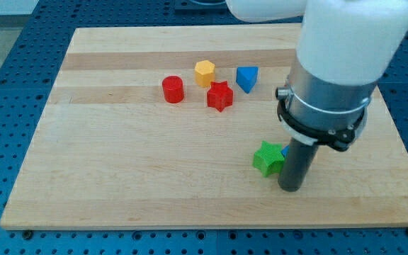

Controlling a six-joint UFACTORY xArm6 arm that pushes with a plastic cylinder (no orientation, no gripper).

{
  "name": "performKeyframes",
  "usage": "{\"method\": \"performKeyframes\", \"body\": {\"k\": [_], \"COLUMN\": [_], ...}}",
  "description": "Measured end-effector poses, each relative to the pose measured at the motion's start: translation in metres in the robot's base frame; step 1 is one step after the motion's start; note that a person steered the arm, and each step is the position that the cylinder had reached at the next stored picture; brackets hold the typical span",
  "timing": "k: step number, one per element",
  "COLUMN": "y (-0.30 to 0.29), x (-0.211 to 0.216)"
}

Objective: Push the green star vertical to the red star

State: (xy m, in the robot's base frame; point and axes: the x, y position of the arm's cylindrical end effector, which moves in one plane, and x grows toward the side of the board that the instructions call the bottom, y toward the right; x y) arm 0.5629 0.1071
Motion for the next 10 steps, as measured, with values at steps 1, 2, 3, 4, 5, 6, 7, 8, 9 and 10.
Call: {"method": "performKeyframes", "body": {"k": [1,2,3,4,5,6,7,8,9,10], "y": [-0.001,-0.009,-0.046,-0.062,-0.046,-0.027,-0.022,-0.025,-0.046,-0.072], "x": [-0.016,-0.023,-0.023,-0.023,-0.023,-0.024,-0.035,-0.044,-0.045,-0.045]}}
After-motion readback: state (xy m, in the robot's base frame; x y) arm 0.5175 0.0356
